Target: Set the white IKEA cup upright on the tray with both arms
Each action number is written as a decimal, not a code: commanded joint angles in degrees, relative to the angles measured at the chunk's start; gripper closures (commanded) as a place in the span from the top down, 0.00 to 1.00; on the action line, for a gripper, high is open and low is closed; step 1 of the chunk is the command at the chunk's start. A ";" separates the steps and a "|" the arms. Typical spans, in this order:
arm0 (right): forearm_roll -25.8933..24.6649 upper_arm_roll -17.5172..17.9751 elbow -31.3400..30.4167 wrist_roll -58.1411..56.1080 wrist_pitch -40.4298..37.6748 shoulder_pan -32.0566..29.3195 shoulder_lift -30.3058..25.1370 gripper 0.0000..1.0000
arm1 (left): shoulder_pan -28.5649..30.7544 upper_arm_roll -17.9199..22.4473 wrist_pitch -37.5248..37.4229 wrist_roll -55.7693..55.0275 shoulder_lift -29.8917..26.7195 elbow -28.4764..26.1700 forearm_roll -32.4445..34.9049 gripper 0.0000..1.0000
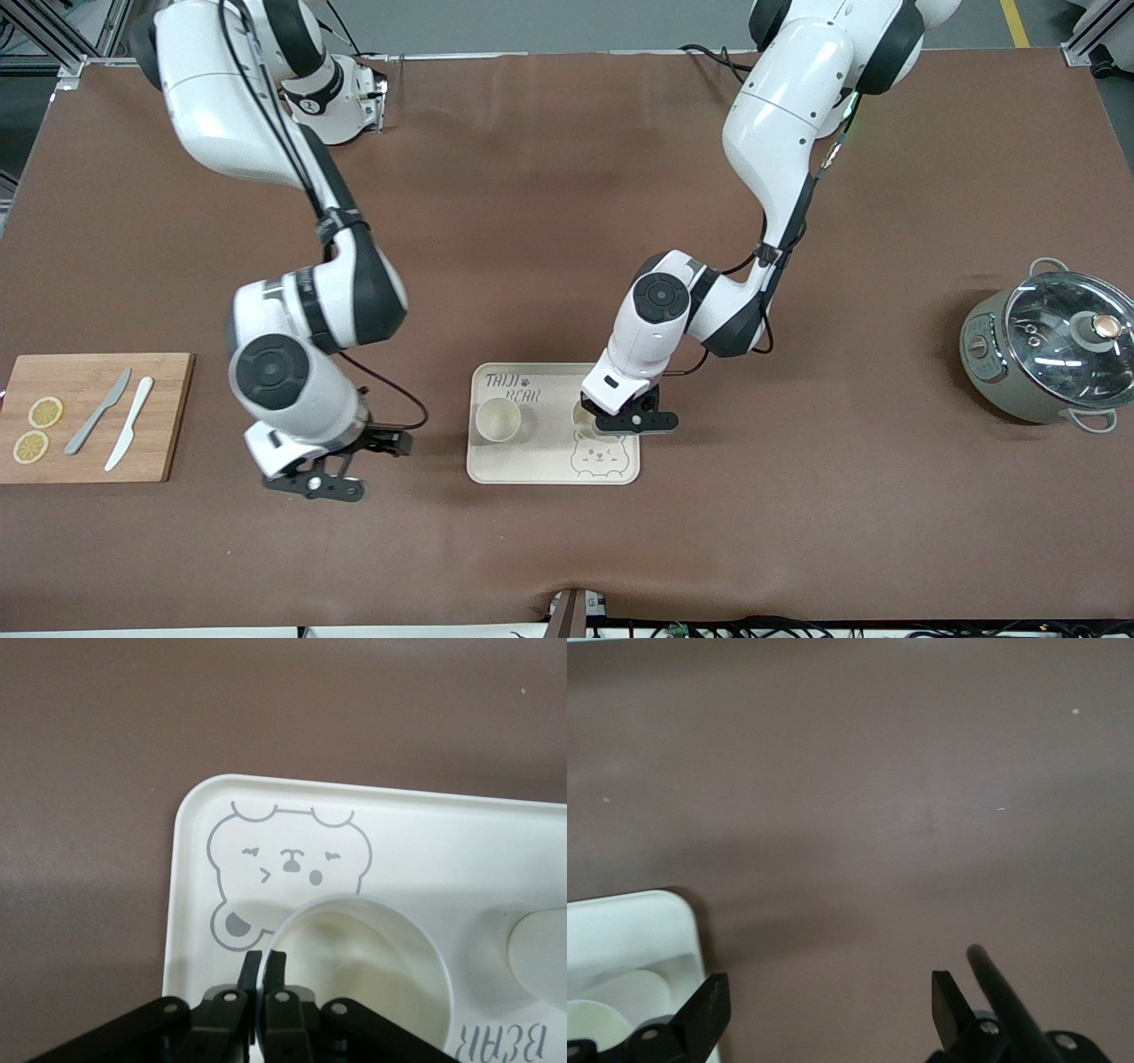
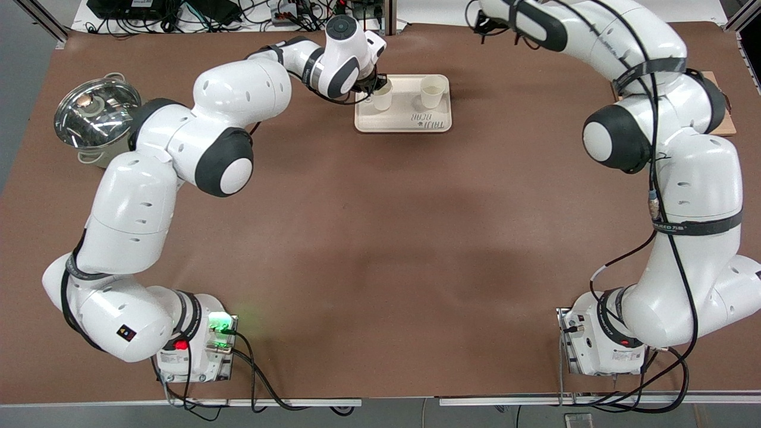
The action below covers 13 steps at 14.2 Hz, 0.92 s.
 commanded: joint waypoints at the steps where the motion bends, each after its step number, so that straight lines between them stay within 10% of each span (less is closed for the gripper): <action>1: 1.20 1.37 -0.79 -5.11 -2.54 -5.27 -3.79 1.00 | -0.99 1.18 0.61 -1.52 1.06 1.14 0.73 1.00; 7: 5.06 0.93 -1.67 -15.66 -8.24 -14.15 -9.94 1.00 | 1.37 2.14 -13.40 -3.56 -6.04 1.75 0.46 1.00; 13: 8.06 0.93 -14.48 -21.65 -8.87 -19.17 -22.67 1.00 | 15.06 1.80 -27.67 25.48 -19.24 -0.27 -2.52 1.00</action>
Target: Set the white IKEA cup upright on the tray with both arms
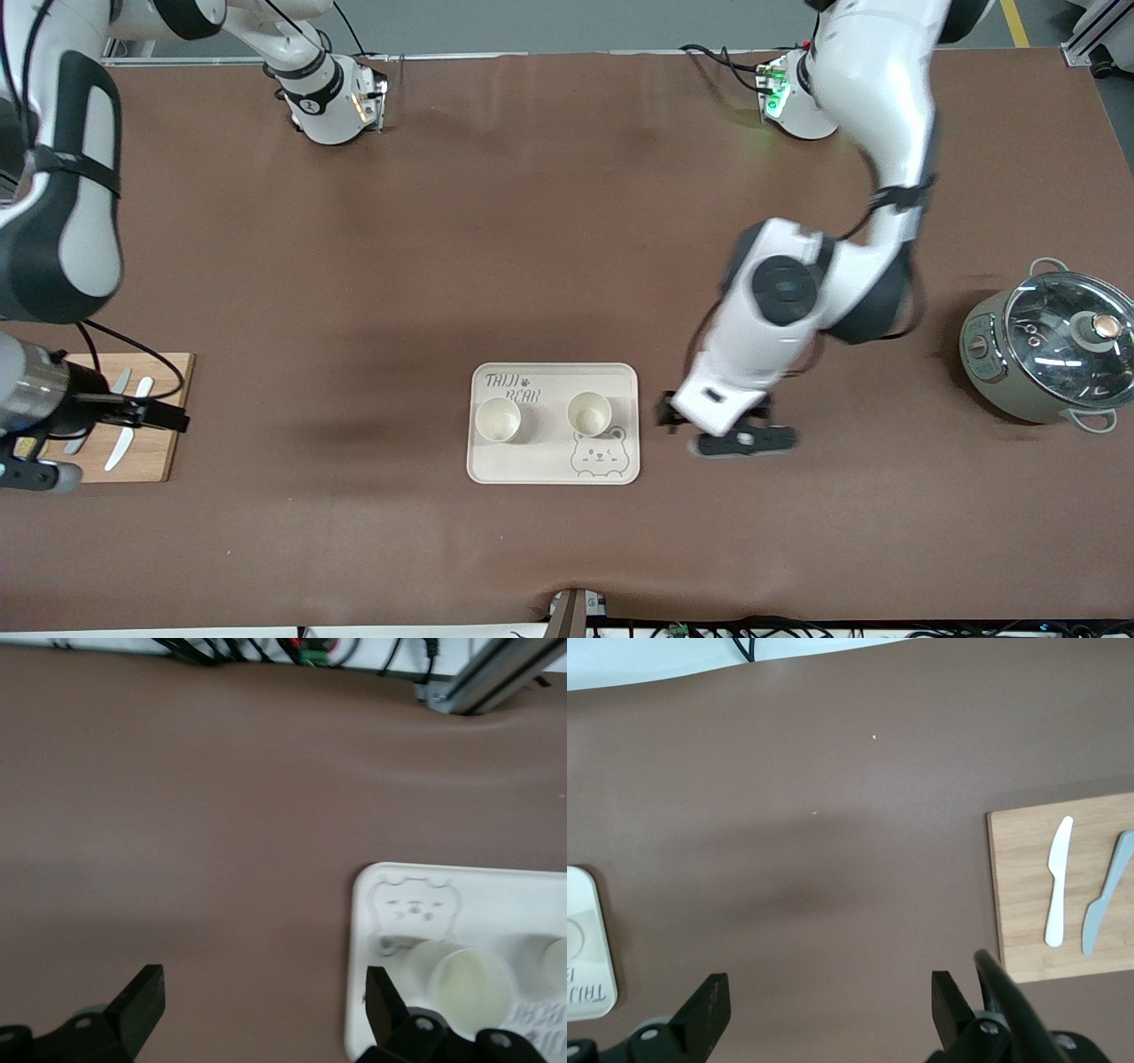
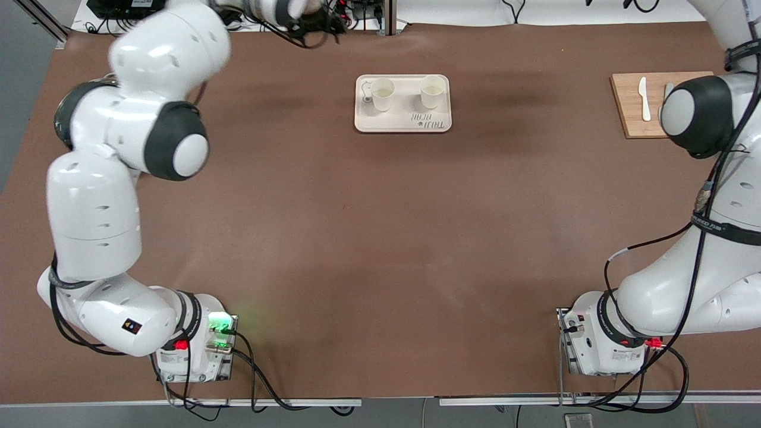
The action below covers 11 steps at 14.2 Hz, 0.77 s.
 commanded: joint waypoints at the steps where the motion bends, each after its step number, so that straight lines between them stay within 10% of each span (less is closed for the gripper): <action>1: 1.18 0.92 -11.40 -1.85 0.85 -1.35 -10.12 1.00 | 7.35 -0.79 -4.00 15.21 -4.44 -3.40 -2.30 1.00; 11: 0.22 0.48 -28.72 -6.06 2.60 -2.14 -28.23 1.00 | 19.07 -0.97 -15.24 25.11 -22.72 -14.91 -4.07 1.00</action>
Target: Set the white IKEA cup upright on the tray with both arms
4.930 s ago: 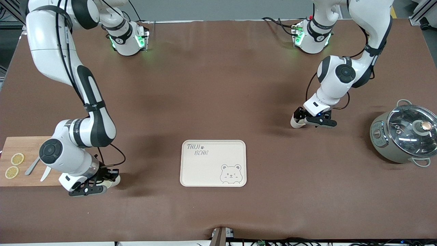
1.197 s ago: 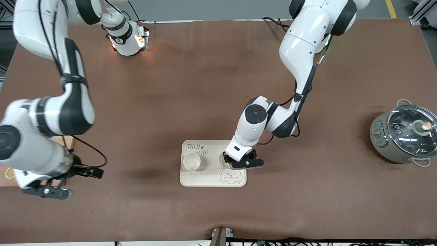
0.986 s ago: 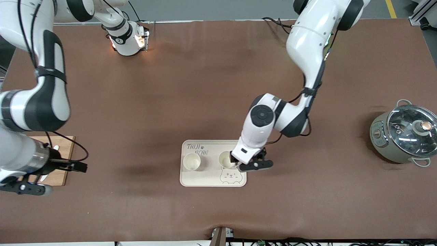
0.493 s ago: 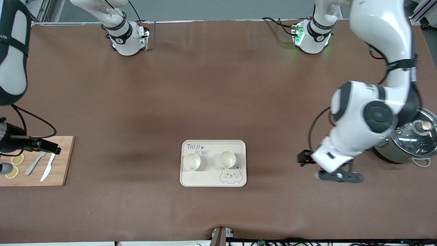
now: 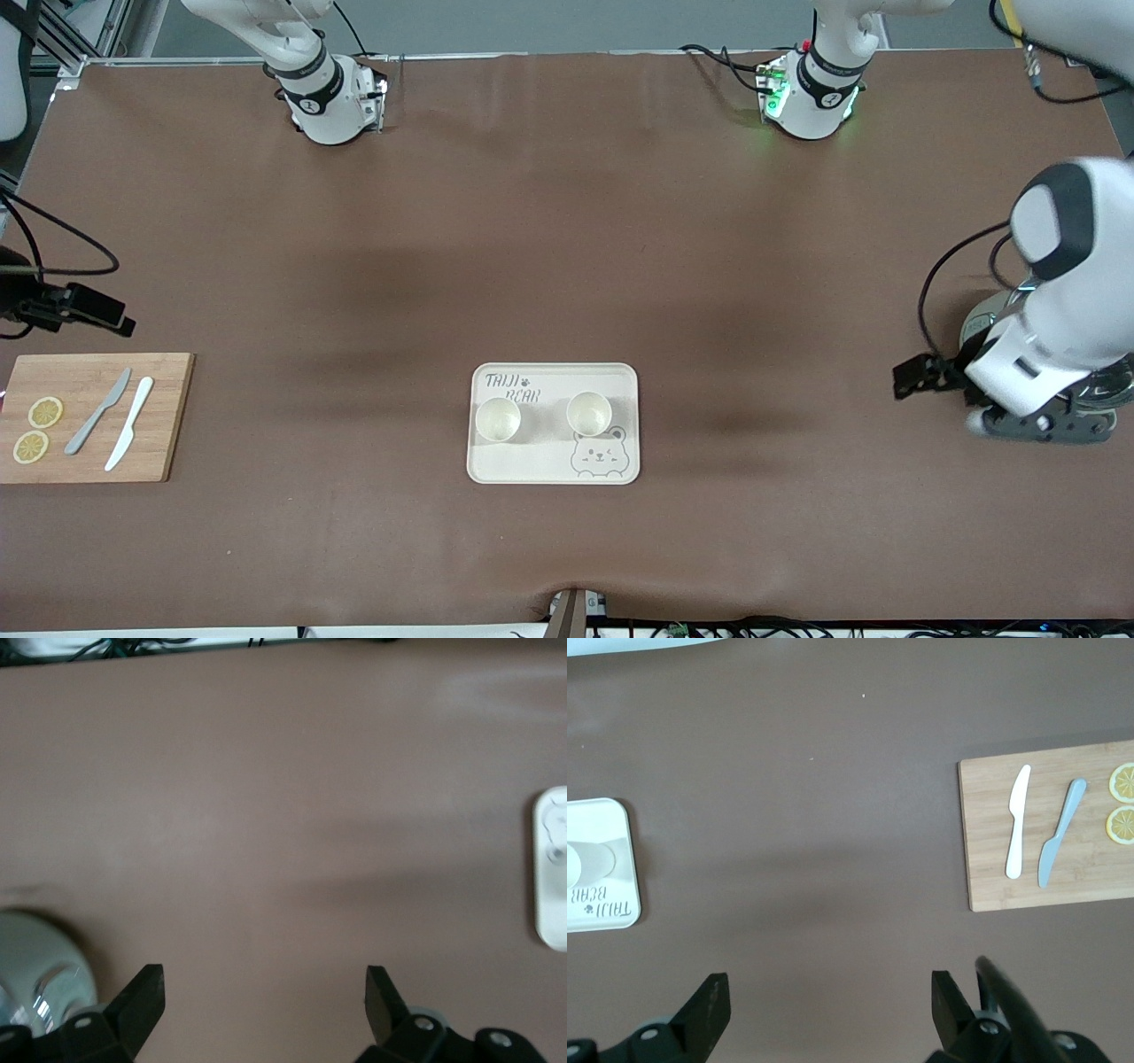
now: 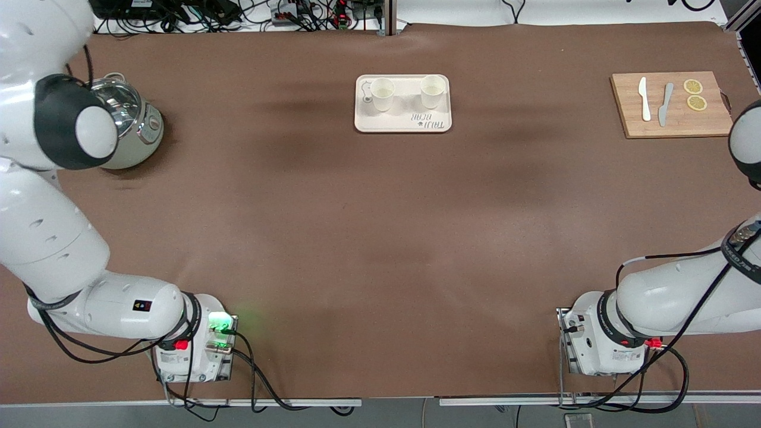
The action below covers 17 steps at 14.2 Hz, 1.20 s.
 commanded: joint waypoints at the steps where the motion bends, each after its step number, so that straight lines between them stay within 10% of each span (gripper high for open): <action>1: -0.09 0.59 -8.58 -2.21 2.95 -0.76 -6.96 1.00 | 0.28 -0.33 -4.82 -0.20 -6.71 -3.70 -0.87 1.00; 17: -2.20 1.12 -13.70 -1.43 0.58 0.03 -12.87 1.00 | -2.88 -3.49 -20.48 -9.68 -19.30 -4.41 -0.08 1.00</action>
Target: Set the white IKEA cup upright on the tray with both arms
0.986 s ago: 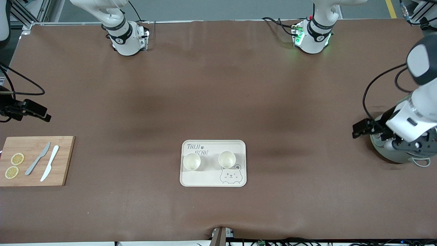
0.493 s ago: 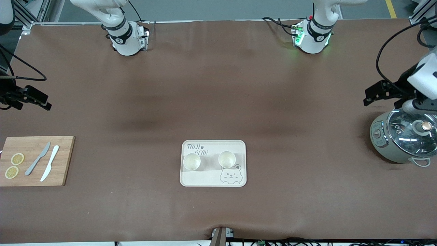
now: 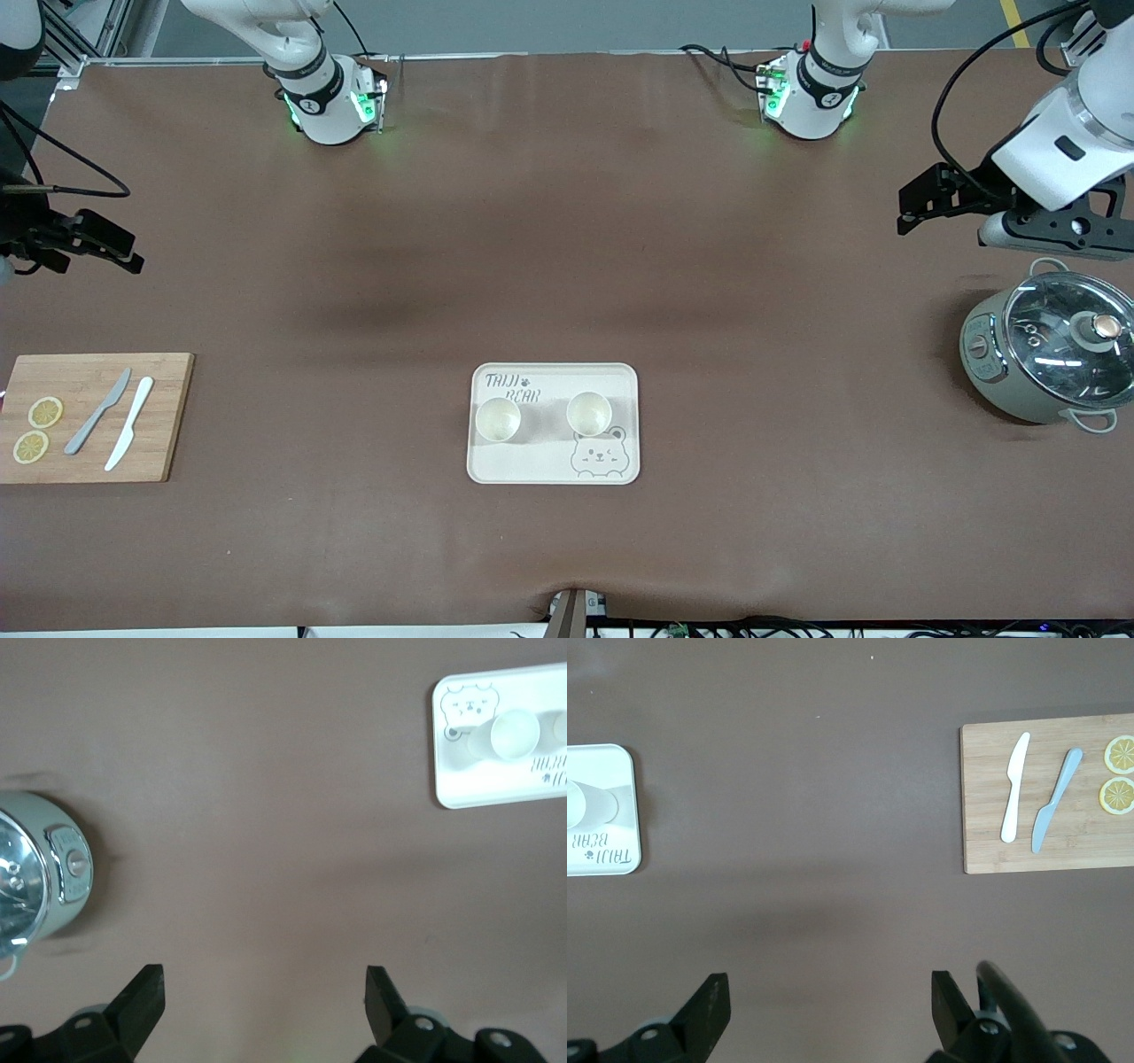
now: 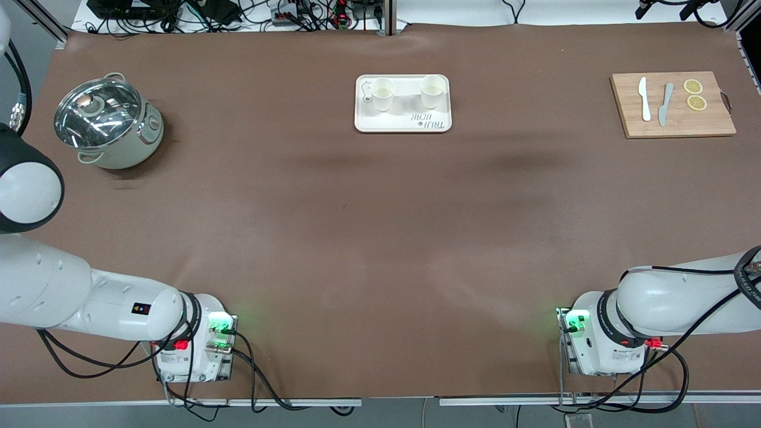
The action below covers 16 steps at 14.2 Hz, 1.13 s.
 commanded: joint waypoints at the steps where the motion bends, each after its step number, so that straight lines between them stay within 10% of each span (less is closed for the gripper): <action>1: -0.82 0.15 -1.31 0.28 0.20 -0.03 -1.57 1.00 | 0.26 -0.03 -1.16 -3.34 -1.56 -0.86 0.01 1.00; 16: -1.09 0.24 -1.31 -0.69 2.31 0.23 -1.48 1.00 | 1.05 0.67 -0.63 5.70 -1.21 -1.12 6.43 1.00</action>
